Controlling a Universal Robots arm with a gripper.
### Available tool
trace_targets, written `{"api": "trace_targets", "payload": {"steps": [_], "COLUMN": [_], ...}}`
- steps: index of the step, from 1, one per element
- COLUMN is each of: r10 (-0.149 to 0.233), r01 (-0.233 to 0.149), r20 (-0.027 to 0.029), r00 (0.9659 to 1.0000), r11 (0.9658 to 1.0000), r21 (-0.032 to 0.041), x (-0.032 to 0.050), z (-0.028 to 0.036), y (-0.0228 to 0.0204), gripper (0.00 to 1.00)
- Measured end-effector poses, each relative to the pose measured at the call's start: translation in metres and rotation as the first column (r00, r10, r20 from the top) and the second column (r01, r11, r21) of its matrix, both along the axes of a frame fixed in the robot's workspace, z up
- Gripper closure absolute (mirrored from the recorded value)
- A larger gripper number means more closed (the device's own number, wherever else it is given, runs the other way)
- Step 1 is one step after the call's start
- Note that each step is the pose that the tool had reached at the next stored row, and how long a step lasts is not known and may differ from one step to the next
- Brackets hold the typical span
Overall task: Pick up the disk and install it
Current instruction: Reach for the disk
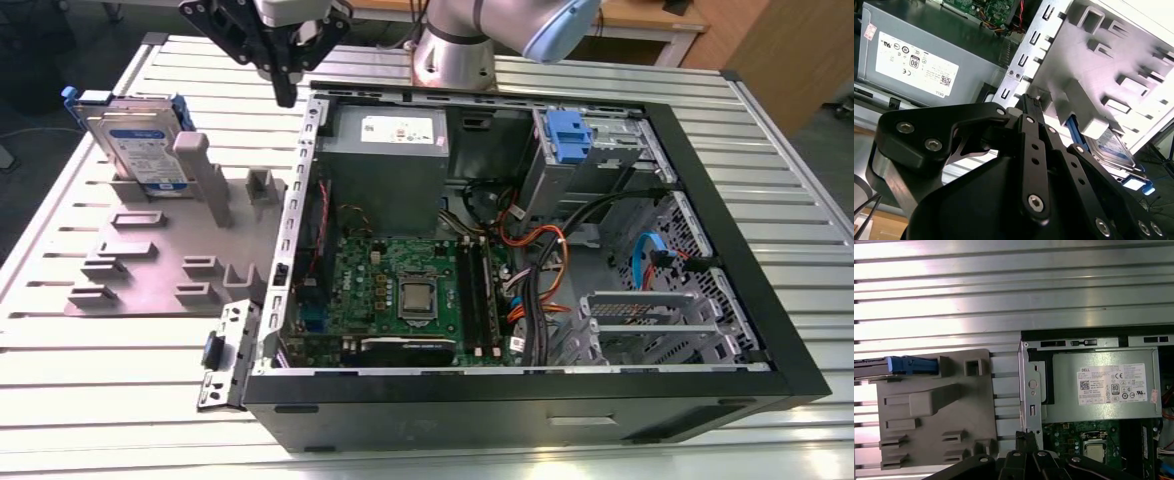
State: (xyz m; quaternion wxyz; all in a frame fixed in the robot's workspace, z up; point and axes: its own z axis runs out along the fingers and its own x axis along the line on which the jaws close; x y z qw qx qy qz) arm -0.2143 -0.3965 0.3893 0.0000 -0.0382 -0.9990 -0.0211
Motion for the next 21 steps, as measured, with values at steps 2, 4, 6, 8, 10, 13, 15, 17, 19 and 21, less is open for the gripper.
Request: {"api": "trace_targets", "payload": {"steps": [2, 4, 6, 8, 10, 13, 15, 17, 19, 21], "r10": [0.0, 0.0, 0.0, 0.0, 0.0, 0.0, 0.0, 0.0, 0.0, 0.0], "r01": [0.0, 0.0, 0.0, 0.0, 0.0, 0.0, 0.0, 0.0, 0.0, 0.0], "r20": [0.0001, 0.0001, 0.0, 0.0, 0.0, 0.0, 0.0, 0.0, 0.0, 0.0], "r00": [1.0, 1.0, 1.0, 1.0, 1.0, 1.0, 1.0, 1.0, 1.0, 1.0], "r11": [1.0, 1.0, 1.0, 1.0, 1.0, 1.0, 1.0, 1.0, 1.0, 1.0], "r21": [0.0, 0.0, 0.0, 0.0, 0.0, 0.0, 0.0, 0.0, 0.0, 0.0], "x": [-0.0017, -0.0026, -0.0028, -0.0028, -0.0028, -0.0037, -0.0048, -0.0064, -0.0085, -0.0106], "z": [0.0, -0.0001, 0.0, 0.0, 0.0, 0.0, 0.0, 0.0, 0.0, 0.0], "y": [0.0, 0.0, 0.0, 0.0, 0.0, 0.0, 0.0, 0.0, 0.0, 0.0], "gripper": [0.89, 0.89, 0.89, 0.89, 0.89, 0.89, 0.89, 0.89, 0.89, 0.89]}}
